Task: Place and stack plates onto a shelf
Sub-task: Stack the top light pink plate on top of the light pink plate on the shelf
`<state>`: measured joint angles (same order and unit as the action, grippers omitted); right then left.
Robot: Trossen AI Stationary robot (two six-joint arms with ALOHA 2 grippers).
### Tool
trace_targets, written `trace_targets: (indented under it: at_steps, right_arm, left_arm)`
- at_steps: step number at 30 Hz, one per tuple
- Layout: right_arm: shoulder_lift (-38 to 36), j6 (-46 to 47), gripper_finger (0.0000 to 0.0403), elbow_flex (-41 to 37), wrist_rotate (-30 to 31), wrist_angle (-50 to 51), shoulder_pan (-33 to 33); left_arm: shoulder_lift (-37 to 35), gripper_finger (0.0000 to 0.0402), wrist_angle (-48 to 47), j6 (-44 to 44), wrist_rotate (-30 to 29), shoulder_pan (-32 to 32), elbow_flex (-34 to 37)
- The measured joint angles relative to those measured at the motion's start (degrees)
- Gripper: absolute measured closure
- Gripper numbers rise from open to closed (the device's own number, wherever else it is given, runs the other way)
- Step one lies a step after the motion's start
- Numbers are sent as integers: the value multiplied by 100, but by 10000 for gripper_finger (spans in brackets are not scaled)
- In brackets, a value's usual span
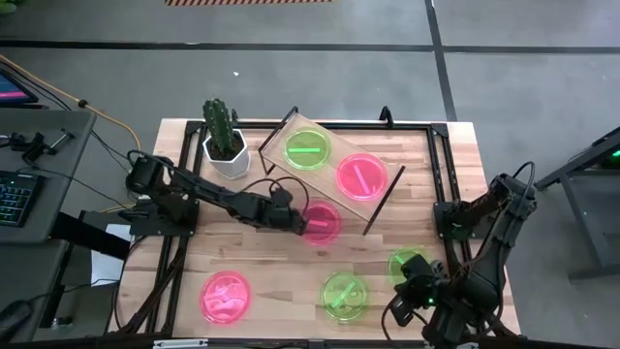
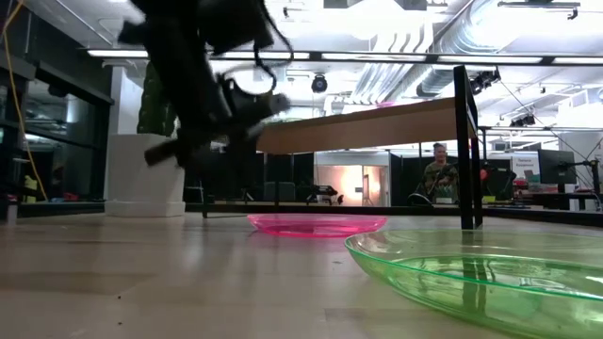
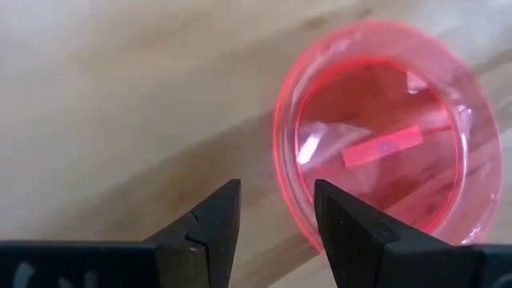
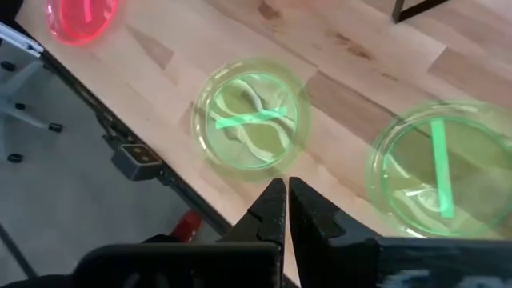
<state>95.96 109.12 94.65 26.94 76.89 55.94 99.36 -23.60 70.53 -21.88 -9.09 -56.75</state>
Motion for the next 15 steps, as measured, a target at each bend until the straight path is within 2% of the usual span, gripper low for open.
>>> trace_targets:
  at_steps: [4, 12, 15]
  right_arm:
    - [-4, -2, 403, 0, 5, 131, 0]
    - [-4, -2, 403, 0, 11, 252, 0]
    - [-4, -2, 403, -2, 14, 338, -2]
  left_arm:
    - [-23, 252, 1142, 187, 393, 193, 428]
    - [88, 252, 1354, 189, 431, 287, 545]
    - [355, 252, 1615, 227, 507, 287, 533]
